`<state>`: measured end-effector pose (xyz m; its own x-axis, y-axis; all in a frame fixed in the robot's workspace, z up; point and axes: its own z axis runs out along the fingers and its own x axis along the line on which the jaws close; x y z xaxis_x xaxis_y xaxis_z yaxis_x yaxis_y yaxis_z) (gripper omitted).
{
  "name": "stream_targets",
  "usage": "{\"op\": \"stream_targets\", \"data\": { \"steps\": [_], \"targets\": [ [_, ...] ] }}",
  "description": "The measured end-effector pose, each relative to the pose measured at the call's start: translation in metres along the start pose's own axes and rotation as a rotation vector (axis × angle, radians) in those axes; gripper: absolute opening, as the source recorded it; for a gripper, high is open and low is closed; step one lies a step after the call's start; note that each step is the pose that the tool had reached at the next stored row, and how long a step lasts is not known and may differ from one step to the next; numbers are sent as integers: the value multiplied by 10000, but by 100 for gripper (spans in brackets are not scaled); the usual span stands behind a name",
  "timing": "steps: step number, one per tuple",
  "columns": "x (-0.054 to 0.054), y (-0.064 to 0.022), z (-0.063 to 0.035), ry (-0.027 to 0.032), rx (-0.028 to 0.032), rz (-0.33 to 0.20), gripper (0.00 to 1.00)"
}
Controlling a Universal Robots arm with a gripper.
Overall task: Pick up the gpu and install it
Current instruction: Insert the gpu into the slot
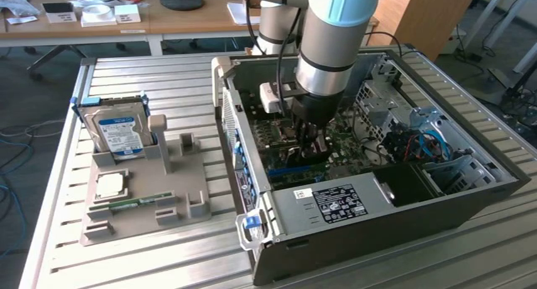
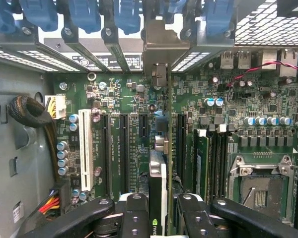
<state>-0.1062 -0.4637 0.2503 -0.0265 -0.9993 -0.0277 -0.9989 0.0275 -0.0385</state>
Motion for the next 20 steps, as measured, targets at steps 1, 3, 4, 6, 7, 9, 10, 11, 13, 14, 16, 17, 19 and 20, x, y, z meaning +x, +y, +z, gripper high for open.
{"op": "stream_targets", "data": {
  "steps": [1,3,4,6,7,9,10,11,13,14,16,17,19,20],
  "targets": [
    [0,5,1,-2,1,0,27],
    [1,9,7,-1,0,-4,27],
    [1,11,15,-1,0,-4,27],
    [2,17,37,-1,0,-3,27],
    [2,20,43,0,0,-2,27],
    [2,21,45,3,-2,-4,27],
    [2,21,45,3,-1,-4,27],
    [2,21,46,1,-1,-4,27],
    [-3,24,50,-3,2,-1,27],
    [-7,28,50,-2,1,-1,27],
    [-8,29,50,-1,0,-3,27],
    [-8,29,50,1,0,-3,27],
    [-8,29,61,-1,0,-3,27],
    [-8,30,69,-1,0,-4,27]
  ]
}}
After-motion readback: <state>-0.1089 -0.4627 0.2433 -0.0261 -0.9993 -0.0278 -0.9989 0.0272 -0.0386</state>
